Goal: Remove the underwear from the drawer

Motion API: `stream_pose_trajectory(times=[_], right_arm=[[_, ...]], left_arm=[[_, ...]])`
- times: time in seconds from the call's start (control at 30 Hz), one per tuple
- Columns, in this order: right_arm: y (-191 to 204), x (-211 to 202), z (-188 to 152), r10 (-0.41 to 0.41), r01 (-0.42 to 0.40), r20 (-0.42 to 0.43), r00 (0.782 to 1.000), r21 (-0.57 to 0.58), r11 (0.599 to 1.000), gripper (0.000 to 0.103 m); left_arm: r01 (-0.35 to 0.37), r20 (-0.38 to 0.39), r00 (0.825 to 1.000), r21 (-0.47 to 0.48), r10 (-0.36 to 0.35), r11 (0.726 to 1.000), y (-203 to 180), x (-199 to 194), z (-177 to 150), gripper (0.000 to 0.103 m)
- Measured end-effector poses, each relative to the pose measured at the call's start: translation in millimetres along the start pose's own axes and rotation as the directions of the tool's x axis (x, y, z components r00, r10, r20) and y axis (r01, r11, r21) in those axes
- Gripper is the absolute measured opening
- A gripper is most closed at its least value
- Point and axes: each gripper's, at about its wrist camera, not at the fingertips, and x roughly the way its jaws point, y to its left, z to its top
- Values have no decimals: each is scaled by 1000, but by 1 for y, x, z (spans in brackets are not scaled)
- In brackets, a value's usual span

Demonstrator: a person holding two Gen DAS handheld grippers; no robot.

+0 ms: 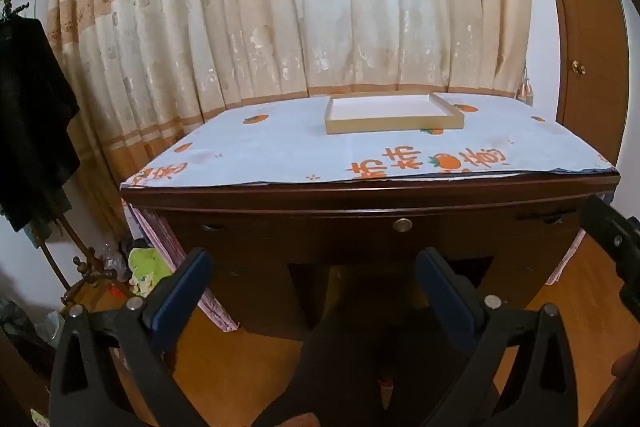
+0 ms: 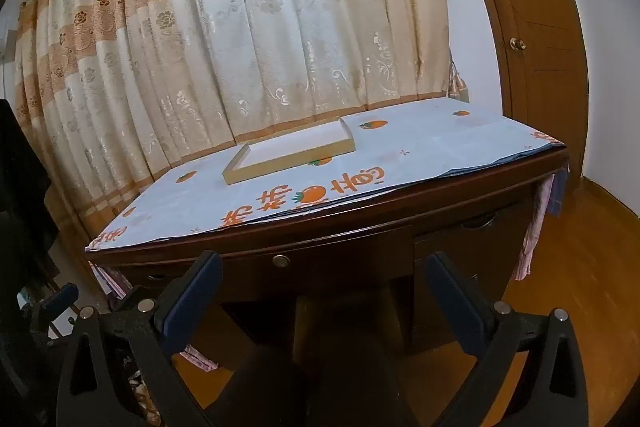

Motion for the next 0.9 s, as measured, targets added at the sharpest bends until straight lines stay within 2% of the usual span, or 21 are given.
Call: stream_pose_trajectory(times=[0.03,0.07,0.33,0.5,0.57,0.9], right_arm=[[0,0,0,1,-1,7,1000,-1,1000,103],[0,0,0,0,0,7,1000,-2,1000,103],[1,-2,-2,-2,2,9,1000,-2,1000,103],[4,-1,-3,-2,2,3,1000,0,1000,103],[3,-1,-2,-3,3,1,1000,-3,1000,103],[2,0,-1,1,-1,4,1000,-9,1000,103]], left_arm=[[1,-7,1000,0,-1,1000,1,1,0,103],[-13,21,1000,17,13,1000,-1,-1,0,103],[10,-39,999,-28,-11,1000,7,0,4,103],[10,-22,1000,-11,-10,1000,6,-12,7,103],[7,-11,1000,9,-7,1000,2,0,-4,103],[16,-21,1000,-17,-16,1000,3,1,-4,103]])
